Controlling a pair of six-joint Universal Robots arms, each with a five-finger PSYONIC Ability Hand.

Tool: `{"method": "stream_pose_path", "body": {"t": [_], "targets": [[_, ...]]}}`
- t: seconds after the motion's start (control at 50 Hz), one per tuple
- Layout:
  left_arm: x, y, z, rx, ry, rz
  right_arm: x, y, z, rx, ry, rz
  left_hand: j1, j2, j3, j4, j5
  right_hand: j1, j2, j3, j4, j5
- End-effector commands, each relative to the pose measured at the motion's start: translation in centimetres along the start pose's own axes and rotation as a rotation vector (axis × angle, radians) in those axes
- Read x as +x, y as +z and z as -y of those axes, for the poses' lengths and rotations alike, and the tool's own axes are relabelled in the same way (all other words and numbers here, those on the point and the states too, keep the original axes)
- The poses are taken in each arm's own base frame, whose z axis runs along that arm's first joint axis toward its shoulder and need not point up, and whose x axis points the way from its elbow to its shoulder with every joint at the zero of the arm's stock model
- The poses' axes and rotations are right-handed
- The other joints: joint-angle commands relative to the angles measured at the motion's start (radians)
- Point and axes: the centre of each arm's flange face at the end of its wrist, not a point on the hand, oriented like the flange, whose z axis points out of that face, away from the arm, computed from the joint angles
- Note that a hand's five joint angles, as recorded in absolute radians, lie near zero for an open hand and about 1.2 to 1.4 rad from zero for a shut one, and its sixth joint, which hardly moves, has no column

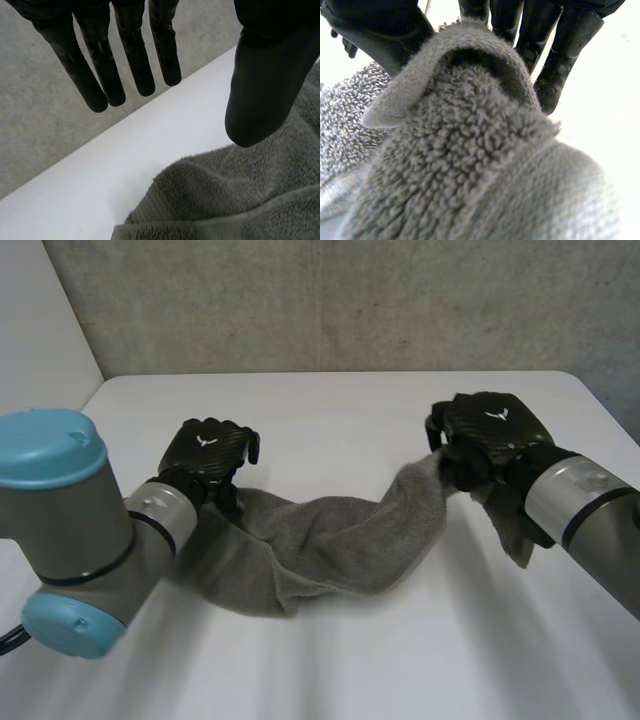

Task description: Fold the towel.

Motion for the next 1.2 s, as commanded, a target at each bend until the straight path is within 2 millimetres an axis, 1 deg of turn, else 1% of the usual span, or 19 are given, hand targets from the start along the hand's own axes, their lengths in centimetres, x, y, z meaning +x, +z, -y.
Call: {"method": "stream_pose_path", "body": {"t": [0.02, 0.2, 0.26, 0.38, 0.62, 0.68, 0.72, 0.74, 0.76, 0.78, 0.8, 0.94, 1.04, 1.06, 1.08, 1.1, 1.12, 1.14, 1.2], "targets": [[-1.2, 0.8, -1.1, -0.027, -0.019, -0.086, 2.6, -0.2, -2.1, -0.067, -0.046, -0.051, -0.042, -0.044, -0.039, -0.043, -0.212, 0.061, 0.073, 0.045, 0.039, 0.084], [-2.0, 2.3, -2.5, -0.079, 0.08, -0.065, 4.7, -0.1, -3.9, -0.11, -0.028, -0.082, 0.005, 0.003, 0.008, 0.004, -0.165, 0.061, 0.073, 0.045, 0.039, 0.084], [-3.1, 2.7, -3.6, -0.128, 0.134, -0.015, 4.6, 0.2, -4.6, -0.128, -0.015, -0.059, -0.001, -0.003, 0.002, -0.002, -0.171, 0.061, 0.073, 0.045, 0.039, 0.084], [-3.8, 3.5, -5.9, -0.218, 0.21, 0.046, 4.3, 0.5, -5.5, -0.152, -0.002, -0.033, -0.007, -0.008, -0.004, -0.008, -0.176, 0.061, 0.073, 0.045, 0.039, 0.084], [-3.8, 3.9, -7.4, -0.257, 0.227, 0.051, 4.0, 0.6, -6.3, -0.174, 0.008, -0.021, -0.001, -0.003, 0.002, -0.002, -0.171, 0.061, 0.073, 0.045, 0.039, 0.084], [-3.7, 3.9, -7.6, -0.264, 0.226, 0.049, 4.0, 0.7, -6.4, -0.177, 0.008, -0.021, 0.087, 0.085, 0.09, 0.086, -0.082, 0.061, 0.073, 0.045, 0.039, 0.084], [-3.7, 3.9, -7.7, -0.265, 0.224, 0.052, 4.0, 0.7, -6.4, -0.178, 0.008, -0.021, 0.361, 0.36, 0.364, 0.361, 0.192, 0.061, 0.073, 0.045, 0.039, 0.084], [-3.7, 3.9, -7.7, -0.265, 0.224, 0.052, 4.0, 0.7, -6.4, -0.178, 0.008, -0.021, 0.363, 0.361, 0.366, 0.362, 0.193, 0.061, 0.073, 0.045, 0.039, 0.084], [-3.7, 3.9, -7.4, -0.261, 0.22, 0.055, 4.0, 0.7, -6.4, -0.177, 0.008, -0.021, 0.502, 0.501, 0.505, 0.502, 0.333, 0.061, 0.073, 0.045, 0.039, 0.084], [-3.7, 3.9, -7.4, -0.261, 0.22, 0.056, 4.0, 0.7, -6.4, -0.177, 0.008, -0.021, 0.504, 0.502, 0.507, 0.503, 0.334, 0.061, 0.073, 0.045, 0.039, 0.084], [-3.8, 3.8, -7.1, -0.253, 0.217, 0.061, 4.0, 0.7, -6.4, -0.177, 0.008, -0.023, 0.678, 0.676, 0.681, 0.677, 0.508, 0.061, 0.073, 0.045, 0.039, 0.084], [-3.6, 3.2, -5.3, -0.207, 0.2, 0.068, 4.2, 0.9, -6.1, -0.168, 0.005, -0.026, 0.68, 0.678, 0.682, 0.679, 0.51, 0.061, 0.073, 0.045, 0.039, 0.084], [-4.3, 2.2, -1.8, -0.115, 0.147, 0.101, 5.0, 1.0, -5.0, -0.142, -0.004, -0.051, 0.68, 0.678, 0.682, 0.679, 0.51, 0.061, 0.073, 0.045, 0.039, 0.084], [-4.3, 2.2, -1.8, -0.115, 0.147, 0.101, 5.0, 1.0, -5.0, -0.141, -0.004, -0.051, 0.68, 0.678, 0.682, 0.679, 0.51, 0.061, 0.073, 0.045, 0.039, 0.084], [-4.8, 1.9, -0.6, -0.077, 0.133, 0.119, 5.1, 1.0, -4.4, -0.125, -0.01, -0.055, 0.68, 0.678, 0.682, 0.679, 0.51, 0.061, 0.073, 0.045, 0.039, 0.084], [-4.8, 1.9, -0.6, -0.076, 0.132, 0.119, 5.1, 1.0, -3.6, -0.101, -0.021, -0.059, 0.68, 0.678, 0.682, 0.679, 0.51, 0.061, 0.073, 0.045, 0.039, 0.084], [-5.2, 1.7, 0.7, -0.037, 0.117, 0.134, 5.1, 1.0, -3.6, -0.101, -0.022, -0.059, 0.68, 0.678, 0.682, 0.679, 0.51, 0.061, 0.073, 0.045, 0.039, 0.084], [-5.5, 1.5, 1.7, -0.003, 0.101, 0.144, 5.2, 0.9, -2.6, -0.073, -0.035, -0.064, 0.68, 0.678, 0.682, 0.679, 0.51, 0.061, 0.073, 0.045, 0.039, 0.084], [-5.5, 1.4, 2.6, 0.024, 0.094, 0.141, 5.3, 0.8, -2.0, -0.061, -0.038, -0.07, 0.68, 0.678, 0.682, 0.679, 0.51, 0.061, 0.073, 0.045, 0.039, 0.084]]}}
